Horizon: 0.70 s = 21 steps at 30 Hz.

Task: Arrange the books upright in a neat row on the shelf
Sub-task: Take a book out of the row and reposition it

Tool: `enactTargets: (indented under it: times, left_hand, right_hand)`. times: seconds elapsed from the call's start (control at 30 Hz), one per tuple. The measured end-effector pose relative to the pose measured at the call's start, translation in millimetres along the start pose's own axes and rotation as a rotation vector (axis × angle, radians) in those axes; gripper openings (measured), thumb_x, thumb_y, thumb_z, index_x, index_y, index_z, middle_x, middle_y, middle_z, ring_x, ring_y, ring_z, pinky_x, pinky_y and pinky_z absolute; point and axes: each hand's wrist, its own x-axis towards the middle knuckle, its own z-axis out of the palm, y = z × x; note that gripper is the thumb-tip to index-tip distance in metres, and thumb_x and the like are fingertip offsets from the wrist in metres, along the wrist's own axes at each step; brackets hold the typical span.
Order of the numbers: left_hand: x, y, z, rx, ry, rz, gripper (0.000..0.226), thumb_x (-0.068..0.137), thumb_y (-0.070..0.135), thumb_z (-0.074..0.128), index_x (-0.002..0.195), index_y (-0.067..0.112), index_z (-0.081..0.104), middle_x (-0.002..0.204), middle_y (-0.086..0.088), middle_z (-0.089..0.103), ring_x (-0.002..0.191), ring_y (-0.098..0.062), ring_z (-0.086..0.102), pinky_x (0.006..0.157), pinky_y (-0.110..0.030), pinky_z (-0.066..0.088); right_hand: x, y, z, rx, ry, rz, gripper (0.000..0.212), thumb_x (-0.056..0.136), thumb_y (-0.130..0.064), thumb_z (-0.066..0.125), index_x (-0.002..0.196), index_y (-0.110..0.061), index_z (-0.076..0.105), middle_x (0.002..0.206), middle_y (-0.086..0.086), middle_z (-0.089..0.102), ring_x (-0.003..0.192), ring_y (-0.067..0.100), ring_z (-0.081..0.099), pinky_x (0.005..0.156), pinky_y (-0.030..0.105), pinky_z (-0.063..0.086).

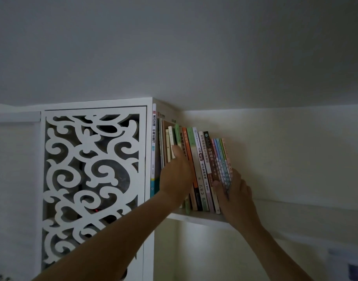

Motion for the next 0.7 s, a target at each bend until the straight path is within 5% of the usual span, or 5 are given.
enactTargets:
  times: [0.2, 0.33, 0.43, 0.7]
  left_hand:
    - [7, -2, 0, 0.077, -0.025, -0.027, 0.052, 0.11, 0.032, 0.037, 0.147, -0.002, 0.023, 0.093, -0.006, 0.073, 0.075, -0.021, 0.075, 0.066, -0.035, 0.062]
    - [-17, -17, 12, -0.169, 0.113, 0.036, 0.035, 0.109, 0.039, 0.031, 0.132, 0.013, 0.034, 0.093, -0.002, 0.07, 0.069, -0.012, 0.073, 0.057, -0.033, 0.063]
    - [-51, -34, 28, -0.393, 0.185, 0.069, 0.027, 0.109, 0.046, 0.04, 0.127, 0.026, 0.037, 0.112, 0.004, 0.068, 0.087, -0.005, 0.074, 0.063, -0.024, 0.063]
    - [-70, -54, 47, -0.219, 0.249, 0.162, 0.035, 0.102, 0.049, 0.048, 0.129, 0.027, 0.044, 0.116, 0.004, 0.063, 0.095, -0.008, 0.061, 0.081, -0.034, 0.057]
  right_hand:
    - [1, -3, 3, -0.045, 0.019, 0.011, 0.075, 0.09, -0.069, 0.031, 0.149, -0.024, 0.022, 0.13, 0.007, 0.048, 0.112, 0.022, 0.046, 0.081, 0.038, 0.051]
    - [0, -1, 3, -0.049, 0.026, 0.004, 0.076, 0.09, -0.071, 0.03, 0.149, -0.024, 0.022, 0.13, 0.008, 0.048, 0.112, 0.024, 0.047, 0.081, 0.039, 0.052]
    - [0, 0, 2, -0.025, 0.021, -0.011, 0.079, 0.087, -0.074, 0.028, 0.148, -0.025, 0.022, 0.13, 0.007, 0.048, 0.112, 0.022, 0.046, 0.08, 0.038, 0.052]
    - [0, 0, 5, -0.06, 0.047, -0.021, 0.074, 0.09, -0.069, 0.029, 0.147, -0.022, 0.024, 0.127, 0.007, 0.049, 0.105, 0.018, 0.046, 0.073, 0.032, 0.048]
